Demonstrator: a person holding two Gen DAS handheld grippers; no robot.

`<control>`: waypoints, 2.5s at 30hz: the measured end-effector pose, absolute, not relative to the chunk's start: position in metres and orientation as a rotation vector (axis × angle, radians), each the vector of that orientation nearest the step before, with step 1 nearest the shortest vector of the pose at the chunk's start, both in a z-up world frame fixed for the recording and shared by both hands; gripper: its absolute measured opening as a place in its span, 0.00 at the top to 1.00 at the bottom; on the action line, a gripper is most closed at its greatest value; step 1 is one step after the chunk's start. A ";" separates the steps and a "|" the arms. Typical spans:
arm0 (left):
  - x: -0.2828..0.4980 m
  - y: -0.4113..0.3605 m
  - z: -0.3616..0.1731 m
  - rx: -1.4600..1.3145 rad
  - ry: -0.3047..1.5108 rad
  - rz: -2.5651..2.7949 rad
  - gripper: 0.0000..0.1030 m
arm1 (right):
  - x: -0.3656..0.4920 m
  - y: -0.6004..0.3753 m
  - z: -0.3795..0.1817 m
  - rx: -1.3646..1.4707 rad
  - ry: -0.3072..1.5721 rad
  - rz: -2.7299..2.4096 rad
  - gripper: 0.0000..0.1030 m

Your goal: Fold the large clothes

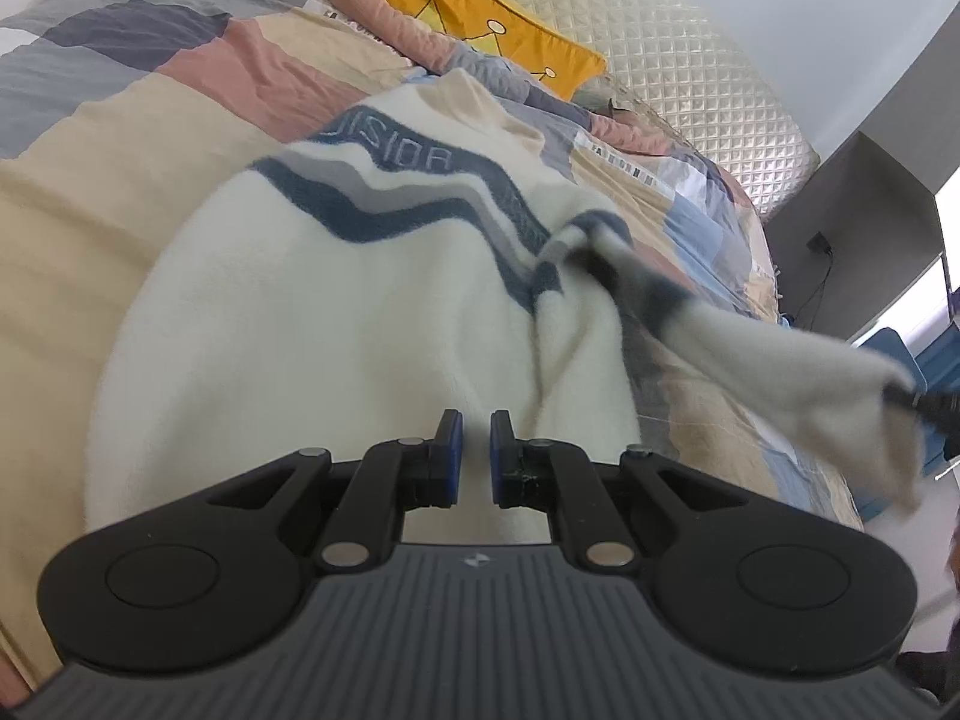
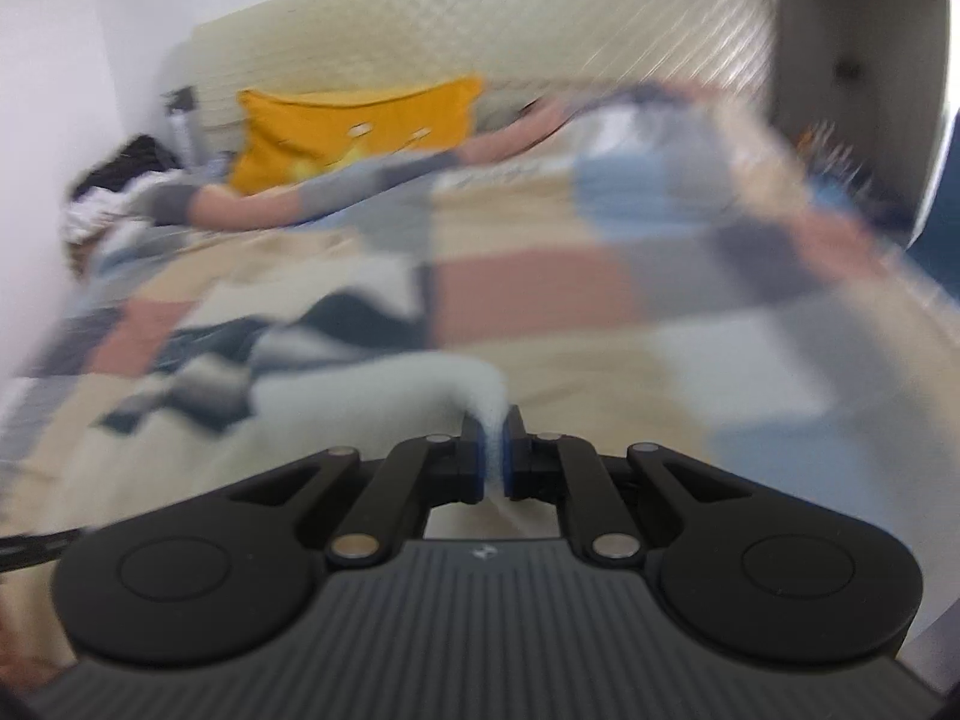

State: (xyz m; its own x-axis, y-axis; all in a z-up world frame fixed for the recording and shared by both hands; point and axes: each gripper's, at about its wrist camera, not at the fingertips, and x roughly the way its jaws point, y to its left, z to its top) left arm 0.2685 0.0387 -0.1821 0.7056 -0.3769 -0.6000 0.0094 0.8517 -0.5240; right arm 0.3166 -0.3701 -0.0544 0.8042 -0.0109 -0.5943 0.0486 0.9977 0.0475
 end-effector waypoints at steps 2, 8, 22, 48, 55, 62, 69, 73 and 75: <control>0.270 0.035 -0.180 -0.505 0.766 -0.237 0.91 | 0.335 -0.397 -0.032 -0.021 0.612 -0.105 0.92; 0.276 0.018 -0.171 -0.505 0.743 -0.280 0.91 | 0.401 -0.473 -0.011 -0.173 0.620 -0.317 0.92; 0.290 -0.024 -0.187 -0.377 0.814 -0.435 0.91 | 0.514 -0.579 -0.135 -0.128 0.812 -0.476 0.92; 0.308 0.009 -0.192 -0.400 0.794 -0.266 0.91 | 0.441 -0.555 -0.157 0.215 0.597 -0.413 0.47; 0.278 0.037 -0.159 -0.500 0.701 -0.237 0.91 | 0.387 -0.451 -0.096 0.212 0.528 -0.247 0.47; 0.250 0.043 -0.140 -0.481 0.648 -0.247 0.91 | 0.343 -0.329 -0.050 0.260 0.499 -0.020 0.47; 0.236 0.065 -0.143 -0.527 0.646 -0.194 0.91 | 0.293 -0.235 -0.060 0.187 0.436 0.176 0.47; 0.238 0.070 -0.145 -0.538 0.641 -0.161 0.91 | 0.271 -0.213 -0.104 0.124 0.485 0.253 0.47; 0.242 0.073 -0.148 -0.530 0.645 -0.132 0.91 | 0.272 -0.213 -0.121 0.118 0.534 0.269 0.47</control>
